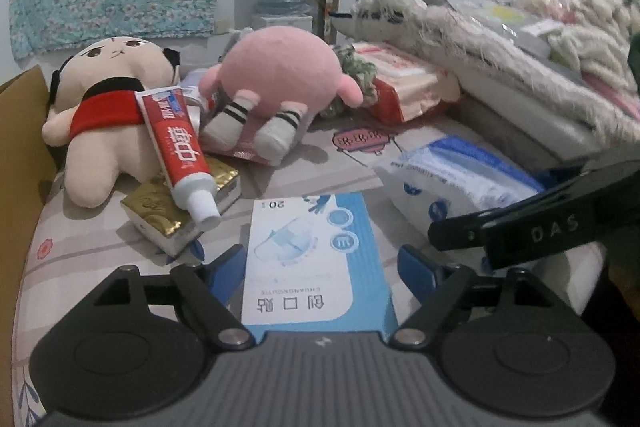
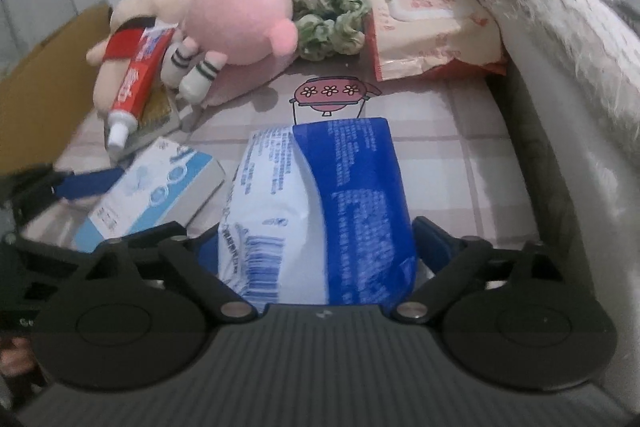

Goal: Organize soft objects
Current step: 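Grasp the blue-and-white bandage box with left tool while right tool grasps the wet-wipes pack, then carry the bandage box and wipes pack over the cardboard box with both tools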

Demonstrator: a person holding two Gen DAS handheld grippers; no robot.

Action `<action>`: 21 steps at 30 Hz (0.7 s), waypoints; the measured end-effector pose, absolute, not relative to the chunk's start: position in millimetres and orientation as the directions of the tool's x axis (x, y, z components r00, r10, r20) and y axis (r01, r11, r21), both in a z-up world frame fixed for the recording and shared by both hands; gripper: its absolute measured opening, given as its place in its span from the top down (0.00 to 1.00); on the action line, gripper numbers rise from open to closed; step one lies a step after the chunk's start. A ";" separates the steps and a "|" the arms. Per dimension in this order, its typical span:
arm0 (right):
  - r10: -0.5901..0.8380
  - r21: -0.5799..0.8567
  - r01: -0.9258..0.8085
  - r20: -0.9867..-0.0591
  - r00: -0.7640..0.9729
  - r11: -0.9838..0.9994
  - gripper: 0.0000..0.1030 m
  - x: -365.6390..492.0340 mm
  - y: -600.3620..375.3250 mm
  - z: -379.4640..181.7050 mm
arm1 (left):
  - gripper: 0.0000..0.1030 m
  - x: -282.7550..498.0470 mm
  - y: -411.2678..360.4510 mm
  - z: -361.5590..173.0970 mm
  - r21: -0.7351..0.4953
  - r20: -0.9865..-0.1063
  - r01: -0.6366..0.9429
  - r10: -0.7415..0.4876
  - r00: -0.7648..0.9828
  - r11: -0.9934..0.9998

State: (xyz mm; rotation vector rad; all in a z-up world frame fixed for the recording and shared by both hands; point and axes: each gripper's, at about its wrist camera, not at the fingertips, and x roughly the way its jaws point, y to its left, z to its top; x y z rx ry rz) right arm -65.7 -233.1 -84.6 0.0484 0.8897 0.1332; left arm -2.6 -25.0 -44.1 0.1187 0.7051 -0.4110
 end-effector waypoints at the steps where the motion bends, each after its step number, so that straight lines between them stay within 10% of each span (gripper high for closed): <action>1: 0.112 0.059 -0.105 -0.771 0.627 0.993 0.20 -67.5 -229.8 -85.1 | 0.28 -1.5 -25.3 -46.1 -0.041 -0.659 0.411 -0.333 0.674 0.911; 21: 0.219 0.250 -0.060 -0.679 0.700 0.966 0.28 -107.0 -248.2 -43.4 | 0.29 -29.1 -3.7 1.2 -0.058 -0.590 0.333 -0.302 0.749 0.941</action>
